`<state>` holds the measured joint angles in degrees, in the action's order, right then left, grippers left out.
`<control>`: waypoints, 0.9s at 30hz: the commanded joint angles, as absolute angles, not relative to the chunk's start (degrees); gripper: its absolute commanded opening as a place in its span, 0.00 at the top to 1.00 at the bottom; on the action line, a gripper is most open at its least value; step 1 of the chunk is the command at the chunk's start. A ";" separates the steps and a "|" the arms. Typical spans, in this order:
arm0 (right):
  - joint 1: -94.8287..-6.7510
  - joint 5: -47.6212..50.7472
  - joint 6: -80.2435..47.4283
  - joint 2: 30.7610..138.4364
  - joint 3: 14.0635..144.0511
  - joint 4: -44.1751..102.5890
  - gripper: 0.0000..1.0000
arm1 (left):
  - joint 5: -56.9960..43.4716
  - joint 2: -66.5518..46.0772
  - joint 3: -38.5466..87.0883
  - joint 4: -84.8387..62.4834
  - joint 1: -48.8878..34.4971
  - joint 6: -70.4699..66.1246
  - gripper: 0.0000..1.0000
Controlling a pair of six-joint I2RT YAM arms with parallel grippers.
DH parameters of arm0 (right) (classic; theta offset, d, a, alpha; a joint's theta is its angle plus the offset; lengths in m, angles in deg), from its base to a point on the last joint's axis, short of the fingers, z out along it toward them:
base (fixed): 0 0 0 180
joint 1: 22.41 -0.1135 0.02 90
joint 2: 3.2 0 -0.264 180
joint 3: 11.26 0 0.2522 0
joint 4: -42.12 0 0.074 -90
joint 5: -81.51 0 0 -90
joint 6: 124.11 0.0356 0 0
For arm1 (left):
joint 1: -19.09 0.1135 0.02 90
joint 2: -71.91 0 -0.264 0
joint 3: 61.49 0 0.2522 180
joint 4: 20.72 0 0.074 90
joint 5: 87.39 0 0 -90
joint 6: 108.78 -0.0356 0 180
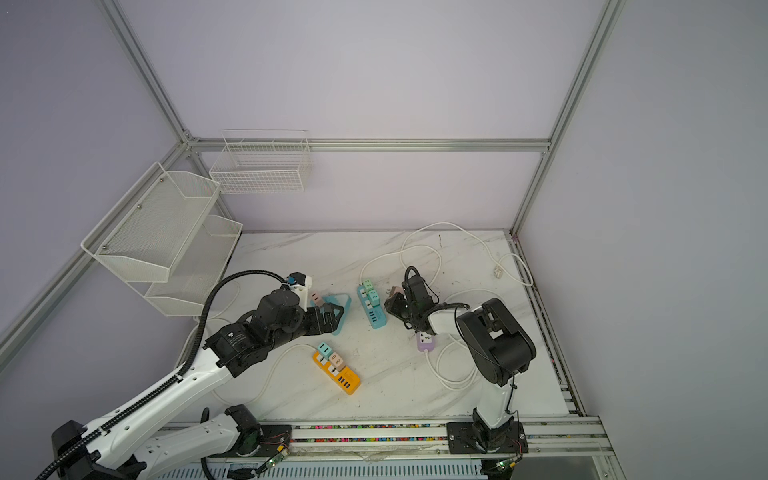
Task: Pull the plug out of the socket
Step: 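Set the pink plug beside the other pink plug and open the right gripper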
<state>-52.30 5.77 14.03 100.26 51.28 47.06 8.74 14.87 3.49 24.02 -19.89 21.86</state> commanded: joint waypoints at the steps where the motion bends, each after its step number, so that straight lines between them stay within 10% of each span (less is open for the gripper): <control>1: -52.12 4.59 13.13 100.81 53.12 45.07 0.57 | 8.64 15.92 1.33 23.28 -19.27 20.33 0.00; 27: -58.72 -5.66 -3.53 90.53 58.67 20.11 0.37 | 10.26 20.07 0.73 24.22 -18.31 22.34 0.00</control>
<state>-55.97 -2.64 0.85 92.17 57.33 25.66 8.81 18.43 2.95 24.42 -18.88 22.15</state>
